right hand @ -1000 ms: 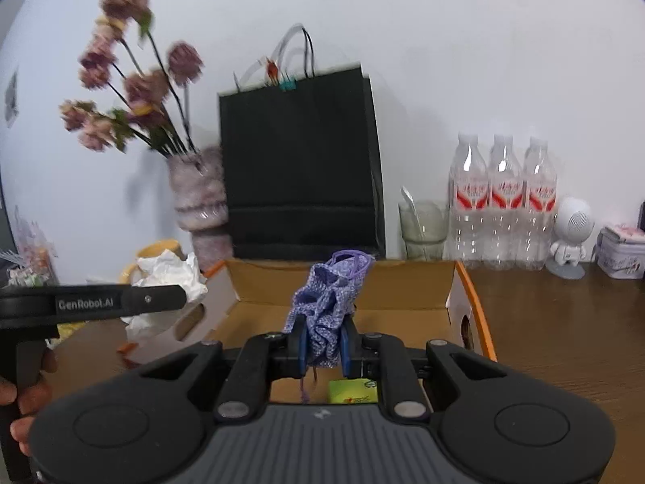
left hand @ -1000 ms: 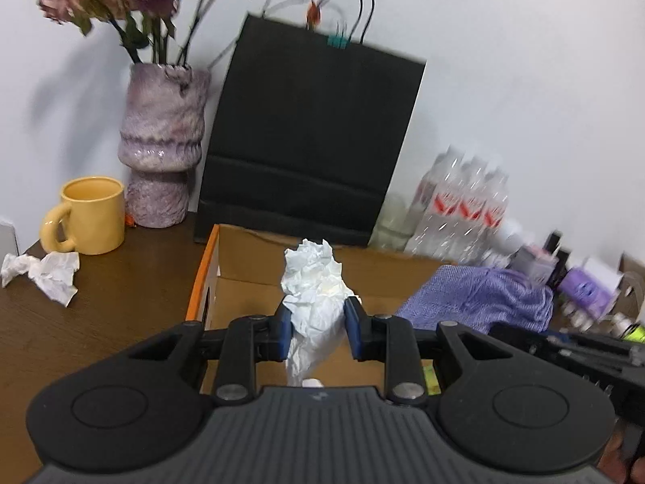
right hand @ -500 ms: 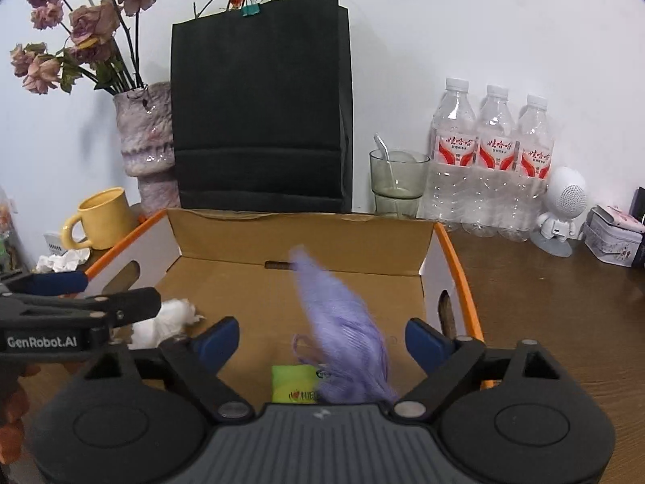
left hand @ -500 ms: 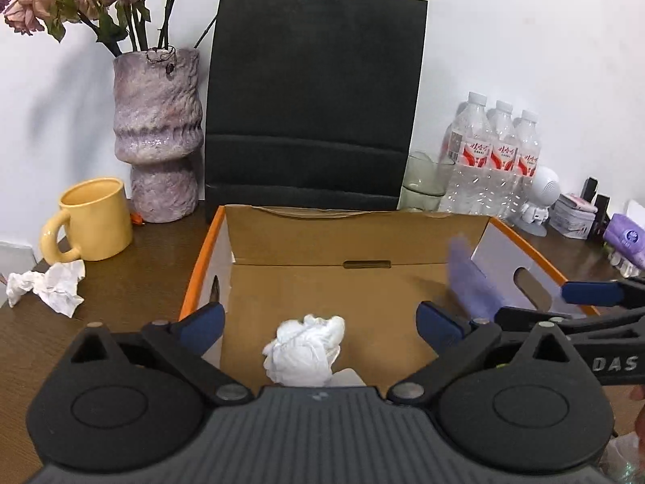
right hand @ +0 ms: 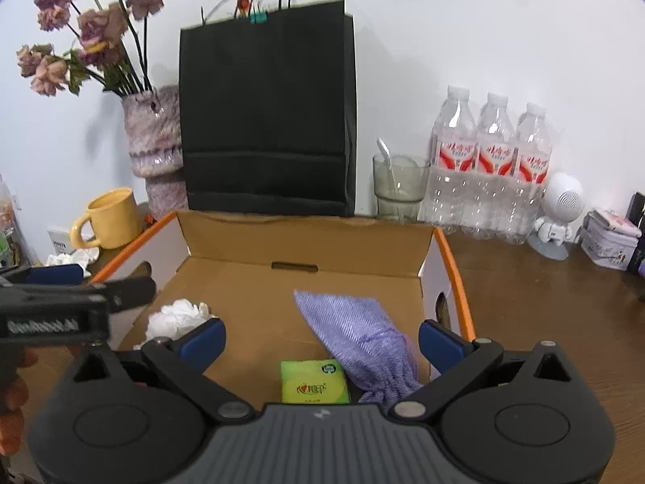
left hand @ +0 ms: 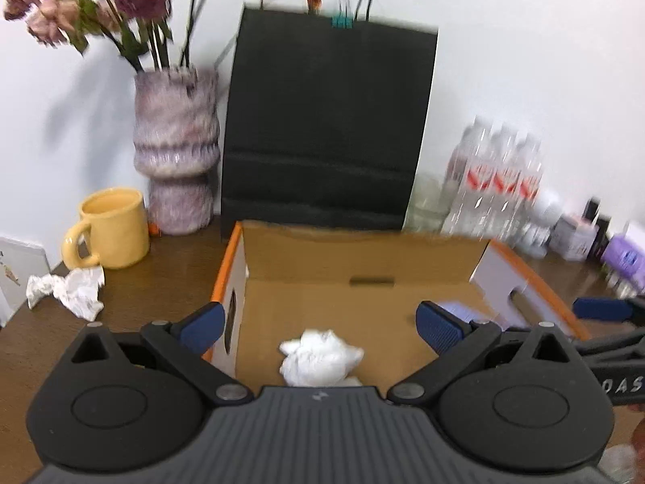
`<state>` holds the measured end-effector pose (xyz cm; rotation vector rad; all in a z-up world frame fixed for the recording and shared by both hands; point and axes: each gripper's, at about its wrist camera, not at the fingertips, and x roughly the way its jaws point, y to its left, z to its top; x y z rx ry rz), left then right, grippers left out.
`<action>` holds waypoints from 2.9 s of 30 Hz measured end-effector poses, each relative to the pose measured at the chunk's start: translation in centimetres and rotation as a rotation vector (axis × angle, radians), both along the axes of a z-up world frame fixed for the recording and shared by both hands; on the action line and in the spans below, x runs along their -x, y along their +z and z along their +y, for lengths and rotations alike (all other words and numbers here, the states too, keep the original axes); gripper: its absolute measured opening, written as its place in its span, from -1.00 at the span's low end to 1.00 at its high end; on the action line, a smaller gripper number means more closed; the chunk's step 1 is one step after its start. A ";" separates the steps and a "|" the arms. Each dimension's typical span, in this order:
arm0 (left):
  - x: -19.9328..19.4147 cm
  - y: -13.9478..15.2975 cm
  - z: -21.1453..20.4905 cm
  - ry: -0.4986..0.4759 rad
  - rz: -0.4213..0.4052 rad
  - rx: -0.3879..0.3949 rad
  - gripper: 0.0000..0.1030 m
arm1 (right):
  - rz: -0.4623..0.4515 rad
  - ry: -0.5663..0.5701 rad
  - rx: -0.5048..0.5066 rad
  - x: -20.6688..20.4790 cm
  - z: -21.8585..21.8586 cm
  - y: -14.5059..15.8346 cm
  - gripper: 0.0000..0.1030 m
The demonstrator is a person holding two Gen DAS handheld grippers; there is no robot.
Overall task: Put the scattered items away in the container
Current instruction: 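Grasp the red rose with left tool while right tool grasps clear plastic box, then lower the rose and plastic box into the cardboard box and release both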
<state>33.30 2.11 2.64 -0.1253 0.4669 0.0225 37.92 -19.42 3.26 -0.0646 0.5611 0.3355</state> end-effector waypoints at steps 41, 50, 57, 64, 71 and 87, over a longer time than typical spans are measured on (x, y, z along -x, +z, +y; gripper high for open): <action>17.8 -7.0 4.9 -0.014 0.194 -0.071 1.00 | 0.083 -0.065 0.136 14.8 0.1 -7.4 0.99; 17.7 -7.9 4.3 -0.034 0.214 -0.079 0.10 | 0.101 -0.043 0.088 14.7 -0.1 -7.9 0.40; 18.3 -7.7 4.2 -0.031 0.202 -0.069 0.07 | 0.068 -0.034 0.048 15.8 -0.5 -7.4 0.26; 18.8 -6.8 4.1 -0.024 0.168 -0.045 0.06 | 0.035 -0.028 0.026 16.9 -0.9 -6.5 0.26; 19.1 -5.3 3.9 -0.024 0.124 -0.024 0.06 | 0.002 -0.024 -0.003 17.8 -1.6 -5.3 0.26; 13.9 1.6 1.2 -0.089 -0.054 0.013 0.06 | -0.154 -0.005 -0.062 14.4 -2.1 1.4 0.26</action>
